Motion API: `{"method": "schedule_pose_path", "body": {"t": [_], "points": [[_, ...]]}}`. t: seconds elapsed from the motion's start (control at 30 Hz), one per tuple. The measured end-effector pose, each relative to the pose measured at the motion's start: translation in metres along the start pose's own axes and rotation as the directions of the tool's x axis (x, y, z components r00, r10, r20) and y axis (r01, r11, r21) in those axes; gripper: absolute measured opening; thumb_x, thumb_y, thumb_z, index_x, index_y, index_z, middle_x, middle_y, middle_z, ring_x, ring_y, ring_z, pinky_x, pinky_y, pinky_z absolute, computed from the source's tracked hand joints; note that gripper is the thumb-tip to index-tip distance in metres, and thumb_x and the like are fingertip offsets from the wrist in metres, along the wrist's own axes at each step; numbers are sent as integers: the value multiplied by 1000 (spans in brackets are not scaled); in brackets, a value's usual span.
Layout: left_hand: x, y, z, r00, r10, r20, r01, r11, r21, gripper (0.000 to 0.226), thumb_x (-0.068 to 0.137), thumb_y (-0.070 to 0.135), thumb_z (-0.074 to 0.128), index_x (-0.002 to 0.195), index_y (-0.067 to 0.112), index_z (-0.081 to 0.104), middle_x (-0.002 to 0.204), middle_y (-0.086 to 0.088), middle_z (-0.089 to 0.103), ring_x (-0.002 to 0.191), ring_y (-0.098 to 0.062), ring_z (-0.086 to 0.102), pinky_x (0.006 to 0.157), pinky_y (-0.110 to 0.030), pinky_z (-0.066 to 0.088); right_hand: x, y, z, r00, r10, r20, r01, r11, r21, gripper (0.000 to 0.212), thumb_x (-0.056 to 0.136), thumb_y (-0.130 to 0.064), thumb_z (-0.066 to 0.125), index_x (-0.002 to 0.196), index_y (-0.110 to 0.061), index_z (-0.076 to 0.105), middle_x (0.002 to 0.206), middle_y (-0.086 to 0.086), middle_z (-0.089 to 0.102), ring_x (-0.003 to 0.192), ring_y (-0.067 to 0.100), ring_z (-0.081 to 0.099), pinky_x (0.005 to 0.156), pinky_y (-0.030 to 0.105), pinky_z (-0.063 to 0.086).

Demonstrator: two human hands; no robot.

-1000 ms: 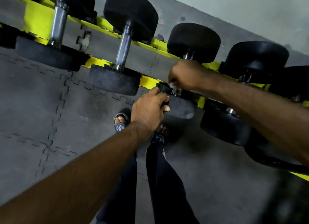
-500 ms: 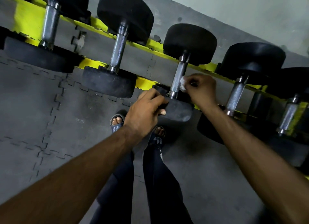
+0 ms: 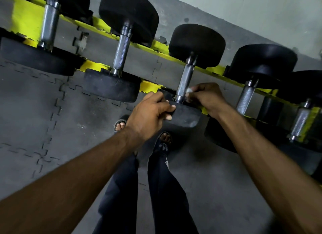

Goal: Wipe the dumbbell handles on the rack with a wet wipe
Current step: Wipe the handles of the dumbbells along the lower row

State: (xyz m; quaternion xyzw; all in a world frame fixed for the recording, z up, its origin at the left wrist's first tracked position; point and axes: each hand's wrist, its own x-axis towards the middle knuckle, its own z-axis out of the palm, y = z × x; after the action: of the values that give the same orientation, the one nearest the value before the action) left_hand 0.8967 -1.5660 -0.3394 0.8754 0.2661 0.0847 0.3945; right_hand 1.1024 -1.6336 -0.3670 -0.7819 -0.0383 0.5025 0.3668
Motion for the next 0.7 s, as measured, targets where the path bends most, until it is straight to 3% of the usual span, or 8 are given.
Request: {"method": "schedule_pose_path", "body": {"t": [0.07, 0.17, 0.23, 0.33, 0.4, 0.53, 0.7], "points": [[1, 0, -1, 1000, 14, -6, -14, 1000, 5, 18, 81, 9, 76, 99, 13, 77, 87, -3, 57, 86, -28, 55, 68, -41, 53, 0, -3, -3, 998, 41, 40, -39, 998, -44, 21, 76, 15, 73, 71, -4, 65, 52, 0, 65, 49, 11, 63, 51, 21, 55], [3, -1, -1, 1000, 25, -19, -25, 1000, 16, 12, 83, 12, 75, 95, 12, 77, 85, -3, 58, 83, -27, 56, 66, -39, 52, 12, -12, 3, 996, 31, -89, -17, 988, 155, 23, 81, 15, 67, 73, -7, 67, 58, 3, 66, 53, 13, 65, 57, 24, 59], [5, -1, -2, 1000, 26, -12, -26, 1000, 17, 9, 85, 14, 73, 93, 12, 77, 84, -2, 57, 82, -25, 54, 66, -37, 51, 15, -10, 7, 994, 51, -94, -27, 969, 247, 25, 84, 15, 63, 75, -8, 68, 59, 2, 67, 54, 12, 64, 59, 23, 59], [6, 0, -4, 1000, 25, 9, -25, 999, 40, 9, 84, 12, 74, 93, 13, 74, 85, 1, 52, 82, -18, 47, 64, -34, 48, 4, 2, 1, 994, 96, 59, -102, 989, 107, 24, 85, 14, 62, 74, -6, 67, 59, 5, 65, 54, 14, 61, 51, 20, 52], [5, 1, -5, 1000, 17, 24, -18, 999, 51, 9, 85, 15, 70, 94, 14, 73, 86, 4, 48, 83, -16, 44, 64, -34, 48, 2, 1, -6, 986, 153, 70, -158, 985, 71, 23, 85, 13, 64, 76, -7, 66, 64, 6, 66, 59, 17, 63, 50, 19, 53], [5, 2, -5, 999, -8, 43, 6, 999, 39, 21, 84, 23, 55, 95, 15, 70, 88, 4, 48, 86, -19, 47, 65, -40, 51, 12, -9, -8, 988, 153, -12, -143, 946, 290, 22, 87, 12, 62, 83, -10, 64, 75, 6, 67, 67, 16, 66, 63, 23, 58], [10, 3, -6, 997, 3, 72, -6, 999, 39, 20, 76, 7, 65, 93, 18, 68, 88, 10, 37, 84, -21, 46, 61, -42, 51, 3, 3, -4, 989, 46, 142, -32, 995, -100, 26, 86, 12, 62, 78, -12, 66, 65, 0, 66, 59, 9, 61, 58, 21, 53]]}}
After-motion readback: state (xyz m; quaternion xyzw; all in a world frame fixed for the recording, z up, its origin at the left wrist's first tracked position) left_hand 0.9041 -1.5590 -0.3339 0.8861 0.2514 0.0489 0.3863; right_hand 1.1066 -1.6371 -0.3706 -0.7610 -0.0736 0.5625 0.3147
